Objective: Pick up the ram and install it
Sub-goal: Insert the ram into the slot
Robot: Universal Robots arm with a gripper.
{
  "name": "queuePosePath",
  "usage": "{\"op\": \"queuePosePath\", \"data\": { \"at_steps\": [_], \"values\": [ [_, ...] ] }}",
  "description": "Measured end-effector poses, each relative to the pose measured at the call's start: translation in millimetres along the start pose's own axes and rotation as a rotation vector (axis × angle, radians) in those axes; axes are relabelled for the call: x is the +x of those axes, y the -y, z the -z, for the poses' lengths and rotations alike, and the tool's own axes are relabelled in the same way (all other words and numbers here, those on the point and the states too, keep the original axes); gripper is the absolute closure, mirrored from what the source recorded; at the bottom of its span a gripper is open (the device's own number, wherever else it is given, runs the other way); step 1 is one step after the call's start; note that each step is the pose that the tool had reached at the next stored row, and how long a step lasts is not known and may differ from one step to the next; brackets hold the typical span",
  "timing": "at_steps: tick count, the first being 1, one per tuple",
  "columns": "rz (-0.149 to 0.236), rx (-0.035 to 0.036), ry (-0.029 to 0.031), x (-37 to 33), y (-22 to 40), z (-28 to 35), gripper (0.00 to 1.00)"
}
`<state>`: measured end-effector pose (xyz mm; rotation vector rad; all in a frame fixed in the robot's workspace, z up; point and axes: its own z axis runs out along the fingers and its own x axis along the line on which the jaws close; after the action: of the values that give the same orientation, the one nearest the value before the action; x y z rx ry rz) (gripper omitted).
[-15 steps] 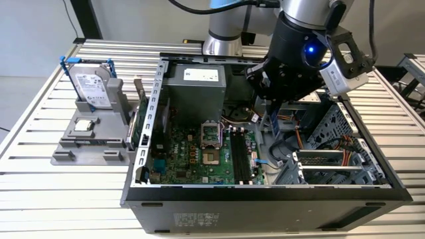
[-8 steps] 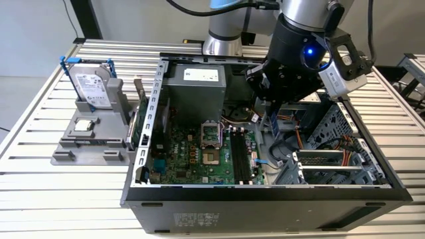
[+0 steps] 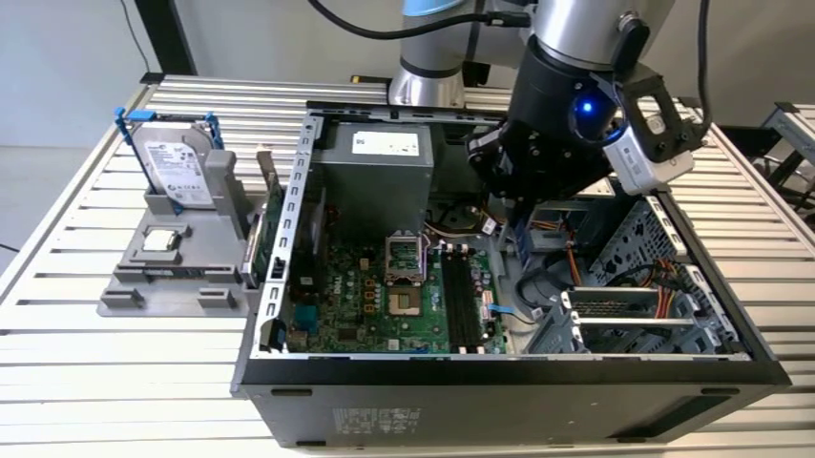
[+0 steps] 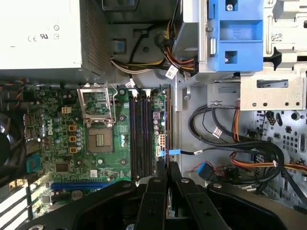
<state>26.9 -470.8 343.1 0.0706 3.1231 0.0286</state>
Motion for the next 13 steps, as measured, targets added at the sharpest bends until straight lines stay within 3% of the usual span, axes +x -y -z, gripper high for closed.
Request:
{"op": "queuePosePath", "data": {
  "at_steps": [8,13],
  "values": [
    [0.0,0.0,0.0,3.4,0.4,-14.3,1.0],
    [0.0,0.0002,-0.0002,3.6,0.4,-15.6,1.0]
  ]
}}
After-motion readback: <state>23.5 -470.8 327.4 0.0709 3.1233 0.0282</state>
